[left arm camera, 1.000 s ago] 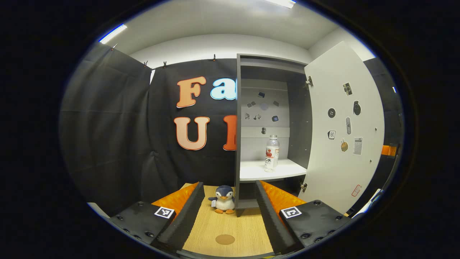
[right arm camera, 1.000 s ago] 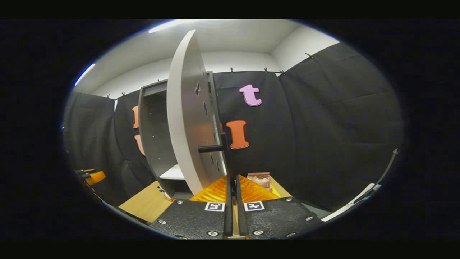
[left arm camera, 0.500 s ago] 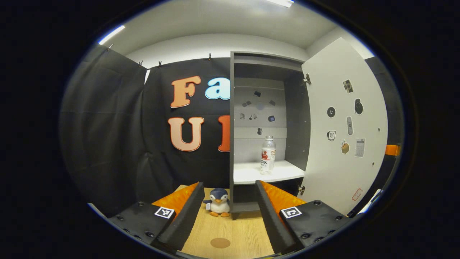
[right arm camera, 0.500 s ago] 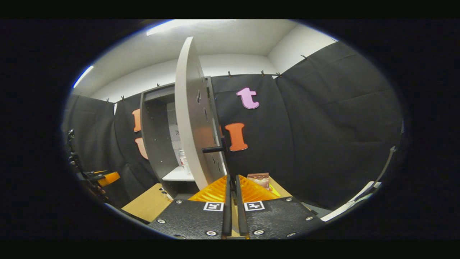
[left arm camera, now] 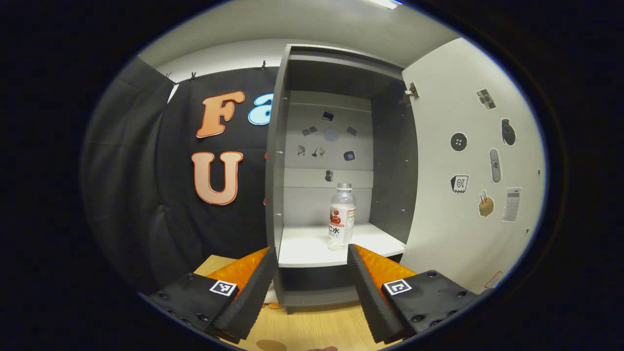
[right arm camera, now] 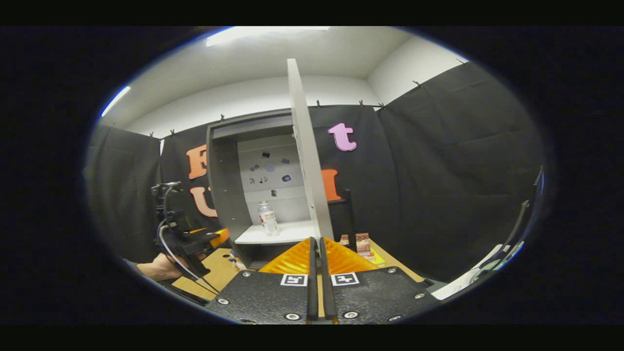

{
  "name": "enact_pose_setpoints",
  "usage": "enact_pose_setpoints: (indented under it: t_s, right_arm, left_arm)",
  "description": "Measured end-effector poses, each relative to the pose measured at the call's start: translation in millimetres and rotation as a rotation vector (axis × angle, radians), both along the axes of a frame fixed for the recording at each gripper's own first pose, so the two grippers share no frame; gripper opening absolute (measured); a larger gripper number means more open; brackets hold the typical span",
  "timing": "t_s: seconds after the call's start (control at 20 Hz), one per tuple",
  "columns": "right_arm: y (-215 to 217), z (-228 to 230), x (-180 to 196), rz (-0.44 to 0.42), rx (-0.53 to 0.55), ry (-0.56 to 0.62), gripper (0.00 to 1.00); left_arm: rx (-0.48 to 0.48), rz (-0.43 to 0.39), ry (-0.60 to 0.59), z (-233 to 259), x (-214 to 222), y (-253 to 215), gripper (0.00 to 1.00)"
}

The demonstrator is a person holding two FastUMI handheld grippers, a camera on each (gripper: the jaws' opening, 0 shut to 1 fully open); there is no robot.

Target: Open the cabinet door with the right hand, grasp the bottle in the cabinet with the left hand and place it on the coaster, then close the cabinet door with the right hand.

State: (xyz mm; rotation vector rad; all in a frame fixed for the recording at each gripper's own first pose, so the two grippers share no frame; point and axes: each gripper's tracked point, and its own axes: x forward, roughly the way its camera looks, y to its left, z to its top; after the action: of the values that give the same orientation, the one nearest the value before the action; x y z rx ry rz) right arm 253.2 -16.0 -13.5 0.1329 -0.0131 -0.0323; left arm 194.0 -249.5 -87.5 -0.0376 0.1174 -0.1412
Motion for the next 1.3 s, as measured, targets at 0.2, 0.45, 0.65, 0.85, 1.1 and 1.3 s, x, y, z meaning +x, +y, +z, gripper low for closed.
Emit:
enact_pose_setpoints:
  t_s: [0.2, 0.45, 0.65, 0.85, 1.1, 1.3]
  right_arm:
    - [9.9, 3.3, 8.6, 0.015, -0.016, -0.022, 0.03]
    - [22.0, -5.9, 13.2, 0.054, -0.034, 0.019, 0.27]
    - [37.1, -13.5, 14.1, 0.075, 0.021, 0.068, 0.39]
    - [37.3, -22.3, 18.0, 0.050, 0.037, 0.107, 0.48]
    - [41.1, -25.0, 21.3, 0.028, 0.080, 0.122, 0.51]
    - [37.6, -30.4, 20.4, 0.005, 0.084, 0.152, 0.51]
  left_arm:
    - [0.004, -0.048, -0.004, -7.2, 55.4, -25.7, 0.94]
    - [-0.005, -0.090, -0.008, -21.1, 111.2, -47.9, 0.94]
    - [-0.007, -0.123, -0.006, -30.6, 149.5, -63.1, 0.97]
    - [-0.029, -0.173, -0.029, -29.3, 173.8, -82.4, 0.95]
    - [-0.003, -0.187, -0.045, -32.1, 202.4, -92.2, 0.96]
    - [-0.001, -0.184, -0.035, -37.2, 220.9, -96.5, 0.96]
